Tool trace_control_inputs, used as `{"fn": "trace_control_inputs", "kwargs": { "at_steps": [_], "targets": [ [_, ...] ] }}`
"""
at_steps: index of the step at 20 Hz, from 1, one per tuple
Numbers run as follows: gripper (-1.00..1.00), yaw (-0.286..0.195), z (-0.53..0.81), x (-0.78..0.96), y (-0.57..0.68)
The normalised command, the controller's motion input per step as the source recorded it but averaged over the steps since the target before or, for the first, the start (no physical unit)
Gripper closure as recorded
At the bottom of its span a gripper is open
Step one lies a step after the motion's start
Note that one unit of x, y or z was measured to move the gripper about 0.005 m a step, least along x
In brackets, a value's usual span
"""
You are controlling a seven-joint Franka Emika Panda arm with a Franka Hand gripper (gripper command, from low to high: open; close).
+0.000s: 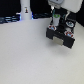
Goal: Open the kcup holder, insert the kcup into the holder, and close the kcup holder
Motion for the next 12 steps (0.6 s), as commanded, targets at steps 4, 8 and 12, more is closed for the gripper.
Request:
{"fn": "trace_control_inputs", "kwargs": {
  "at_steps": [4,8,12],
  "targets": [
    [1.00,0.000,0.00,0.03,0.01],
    [1.00,0.000,0.00,0.00,0.01],
    [1.00,-0.011,0.00,-0.01,0.00]
  ]
}}
